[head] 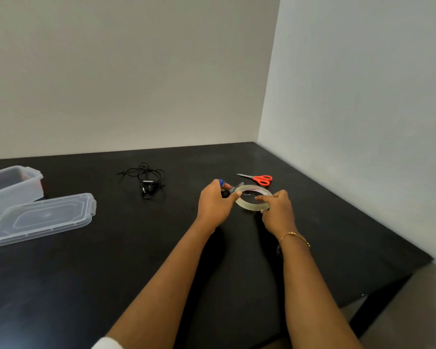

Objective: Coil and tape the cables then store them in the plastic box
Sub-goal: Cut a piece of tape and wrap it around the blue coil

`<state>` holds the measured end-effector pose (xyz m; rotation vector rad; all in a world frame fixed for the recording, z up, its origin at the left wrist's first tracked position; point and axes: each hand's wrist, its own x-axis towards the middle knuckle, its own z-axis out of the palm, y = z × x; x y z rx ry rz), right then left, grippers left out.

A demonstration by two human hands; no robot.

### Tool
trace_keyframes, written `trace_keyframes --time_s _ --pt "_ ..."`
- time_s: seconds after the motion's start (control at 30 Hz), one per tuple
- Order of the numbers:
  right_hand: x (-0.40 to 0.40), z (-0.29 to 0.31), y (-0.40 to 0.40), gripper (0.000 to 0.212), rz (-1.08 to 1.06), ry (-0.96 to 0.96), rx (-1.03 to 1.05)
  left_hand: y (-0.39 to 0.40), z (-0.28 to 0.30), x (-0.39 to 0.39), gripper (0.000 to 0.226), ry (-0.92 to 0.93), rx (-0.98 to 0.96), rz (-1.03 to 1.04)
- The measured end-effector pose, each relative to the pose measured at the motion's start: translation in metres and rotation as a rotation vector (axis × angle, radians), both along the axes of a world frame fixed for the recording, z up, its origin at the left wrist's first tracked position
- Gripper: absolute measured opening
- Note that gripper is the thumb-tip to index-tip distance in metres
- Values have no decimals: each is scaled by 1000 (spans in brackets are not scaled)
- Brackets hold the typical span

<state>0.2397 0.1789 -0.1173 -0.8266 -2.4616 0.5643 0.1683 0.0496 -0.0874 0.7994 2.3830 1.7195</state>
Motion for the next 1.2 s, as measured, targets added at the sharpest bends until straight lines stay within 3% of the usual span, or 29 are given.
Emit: trace_keyframes --time_s 0.17,0.4,0.67,0.83,1.0,1.2 --pt "-5 -1 2 31 35 -51 27 5 -9 -4 25 74 -94 -32" --pt "-8 11 -7 27 285 63 -97 -9 -3 -17 40 185 -123 -136" --pt "-5 17 -14 22 436 31 -198 -26 -4 -27 29 356 -419 -294" --pt "-8 17 -20 32 355 181 -230 -21 -5 -23 33 331 -363 -162" --pt "-15 15 -31 29 333 321 -278 -18 -5 -19 28 339 -209 -22" --pt "-17 14 -37 26 308 429 -233 -14 -7 -15 27 325 -182 28"
